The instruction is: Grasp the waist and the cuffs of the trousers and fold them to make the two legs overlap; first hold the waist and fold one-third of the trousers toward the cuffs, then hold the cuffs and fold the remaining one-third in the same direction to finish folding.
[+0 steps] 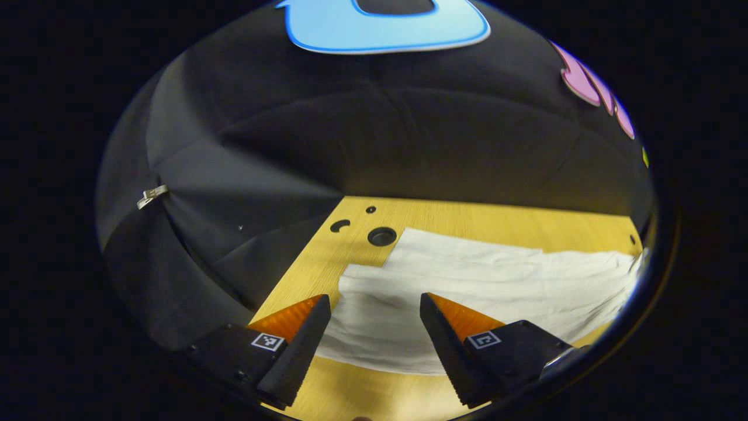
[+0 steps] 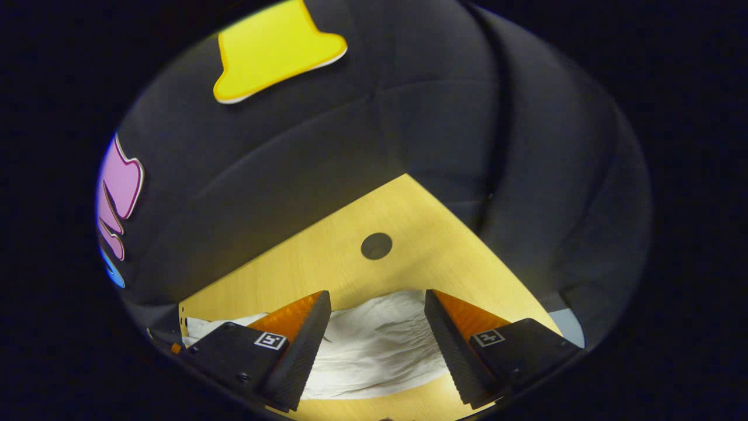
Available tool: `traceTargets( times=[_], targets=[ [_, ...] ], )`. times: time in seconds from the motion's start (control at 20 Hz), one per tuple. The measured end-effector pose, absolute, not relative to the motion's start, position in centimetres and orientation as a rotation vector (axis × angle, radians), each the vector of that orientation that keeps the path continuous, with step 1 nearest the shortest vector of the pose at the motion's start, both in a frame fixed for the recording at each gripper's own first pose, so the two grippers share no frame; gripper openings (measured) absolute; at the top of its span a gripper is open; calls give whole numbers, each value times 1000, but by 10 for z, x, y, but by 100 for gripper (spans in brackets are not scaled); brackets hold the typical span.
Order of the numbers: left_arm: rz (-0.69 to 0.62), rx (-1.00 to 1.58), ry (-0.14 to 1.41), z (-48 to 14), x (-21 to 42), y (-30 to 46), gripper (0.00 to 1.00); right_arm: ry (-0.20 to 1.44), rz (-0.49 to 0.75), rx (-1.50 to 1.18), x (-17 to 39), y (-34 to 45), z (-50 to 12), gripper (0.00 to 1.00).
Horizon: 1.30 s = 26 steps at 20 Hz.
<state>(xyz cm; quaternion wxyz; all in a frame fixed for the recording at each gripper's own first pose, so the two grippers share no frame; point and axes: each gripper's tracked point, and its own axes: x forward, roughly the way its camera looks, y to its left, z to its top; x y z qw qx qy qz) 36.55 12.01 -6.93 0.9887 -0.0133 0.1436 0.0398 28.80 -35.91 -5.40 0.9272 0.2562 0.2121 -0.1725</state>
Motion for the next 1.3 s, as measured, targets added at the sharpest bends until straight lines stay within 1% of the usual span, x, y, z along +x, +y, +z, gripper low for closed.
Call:
traceTargets(
  times=[0.15, 0.25, 0.4, 0.5, 0.7, 0.95, 1.0, 1.05, 1.1, 1.2, 1.25, 1.3],
  targets=[
    [74, -78, 233, -48, 342, 118, 98, 372, -415, 552, 277, -364, -50, 99],
    [76, -104, 202, -41, 327, 121, 98, 367, -463, 552, 272, -366, -66, 99],
    [89, -123, 182, -40, 304, 128, 98, 408, -489, 562, 266, -362, -99, 99],
    [83, -147, 185, -44, 292, 130, 98, 437, -493, 589, 261, -355, -123, 99],
    [68, -178, 207, -54, 260, 118, 98, 472, -493, 569, 264, -342, -149, 99],
    [76, -204, 236, -72, 235, 98, 98, 462, -533, 483, 268, -344, -156, 99],
    [85, -207, 246, -78, 230, 96, 98, 462, -554, 456, 268, -344, -160, 97],
    [86, -212, 257, -83, 228, 93, 98, 468, -563, 430, 270, -344, -162, 92],
    [84, -219, 269, -89, 223, 87, 98, 475, -570, 397, 269, -342, -164, 89],
    [82, -228, 286, -97, 217, 81, 95, 499, -553, 340, 275, -334, -166, 76],
    [86, -232, 288, -99, 215, 81, 95, 520, -540, 324, 277, -330, -168, 63],
    [93, -237, 294, -101, 213, 81, 95, 526, -517, 319, 279, -326, -171, 57]
  ],
)
